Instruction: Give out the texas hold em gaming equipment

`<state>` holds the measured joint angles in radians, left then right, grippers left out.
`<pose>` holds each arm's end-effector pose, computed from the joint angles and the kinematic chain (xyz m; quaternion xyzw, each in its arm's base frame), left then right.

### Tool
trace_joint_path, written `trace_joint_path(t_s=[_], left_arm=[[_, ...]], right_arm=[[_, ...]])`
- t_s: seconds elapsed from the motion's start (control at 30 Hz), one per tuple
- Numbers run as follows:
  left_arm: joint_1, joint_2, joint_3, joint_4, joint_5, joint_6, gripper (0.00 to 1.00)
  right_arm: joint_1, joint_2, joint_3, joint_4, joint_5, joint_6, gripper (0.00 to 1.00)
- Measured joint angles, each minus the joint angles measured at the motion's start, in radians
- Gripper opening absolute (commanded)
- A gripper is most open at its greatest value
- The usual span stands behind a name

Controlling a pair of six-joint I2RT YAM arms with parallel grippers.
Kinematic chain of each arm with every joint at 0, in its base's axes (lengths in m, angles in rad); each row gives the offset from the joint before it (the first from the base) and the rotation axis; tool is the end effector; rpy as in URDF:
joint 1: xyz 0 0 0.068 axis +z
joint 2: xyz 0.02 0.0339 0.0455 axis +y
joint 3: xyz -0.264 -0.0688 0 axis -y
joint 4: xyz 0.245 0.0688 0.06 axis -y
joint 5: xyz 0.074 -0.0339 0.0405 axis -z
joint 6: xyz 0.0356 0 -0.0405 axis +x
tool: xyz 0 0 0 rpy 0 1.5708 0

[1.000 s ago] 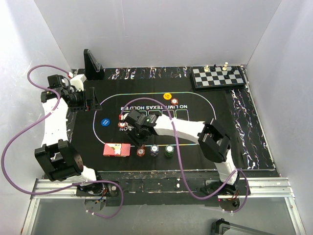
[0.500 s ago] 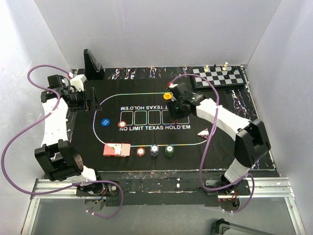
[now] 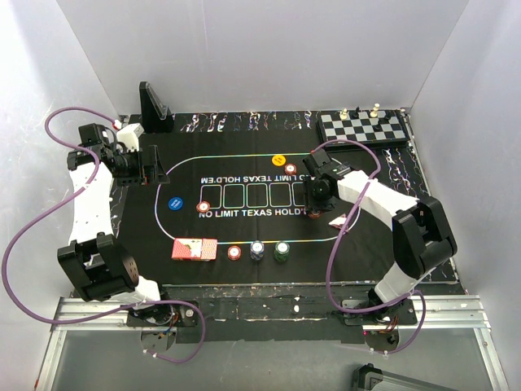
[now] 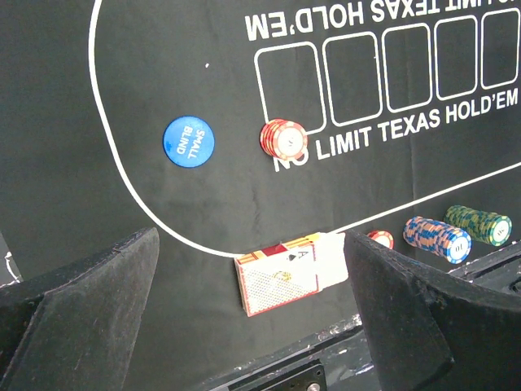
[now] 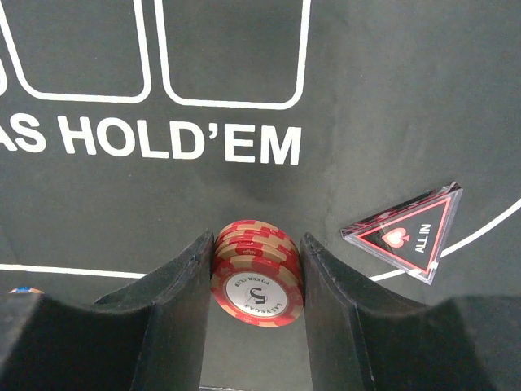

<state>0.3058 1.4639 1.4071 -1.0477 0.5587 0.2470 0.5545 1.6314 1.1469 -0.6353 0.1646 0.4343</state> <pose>0.2791 0.0683 0.3289 0.0362 0.9367 -0.1975 0.2869 0.2822 0.1679 0.2178 -0.0400 0.9707 0.0352 0.2342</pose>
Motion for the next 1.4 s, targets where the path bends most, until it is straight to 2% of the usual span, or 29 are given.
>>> trace_joint_path(t_s=[0.5, 0.53, 0.6, 0.73, 0.87, 1.2, 1.4], left_arm=[[0.0, 0.0, 0.002, -0.003, 0.003, 0.007, 0.98], [0.0, 0.0, 0.002, -0.003, 0.003, 0.007, 0.98], [0.0, 0.0, 0.002, -0.003, 0.003, 0.007, 0.98], [0.0, 0.0, 0.002, -0.003, 0.003, 0.007, 0.98], [0.0, 0.0, 0.002, -0.003, 0.003, 0.007, 0.98], [0.0, 0.0, 0.001, 0.0, 0.003, 0.007, 0.98], [0.0, 0.0, -0.001, 0.001, 0.003, 0.009, 0.98]], right_arm=[[-0.049, 0.057, -0.092, 0.009, 0.036, 0.094, 0.03], [-0.051, 0.057, -0.105, 0.012, 0.037, 0.095, 0.11], [-0.056, 0.057, -0.125, 0.022, 0.034, 0.105, 0.19], [-0.063, 0.054, -0.131, 0.034, 0.024, 0.111, 0.3], [-0.068, 0.048, -0.14, 0.042, 0.024, 0.117, 0.36], [-0.088, 0.024, -0.163, 0.072, 0.014, 0.15, 0.81], [-0.088, 0.019, -0.163, 0.082, -0.011, 0.145, 0.84]])
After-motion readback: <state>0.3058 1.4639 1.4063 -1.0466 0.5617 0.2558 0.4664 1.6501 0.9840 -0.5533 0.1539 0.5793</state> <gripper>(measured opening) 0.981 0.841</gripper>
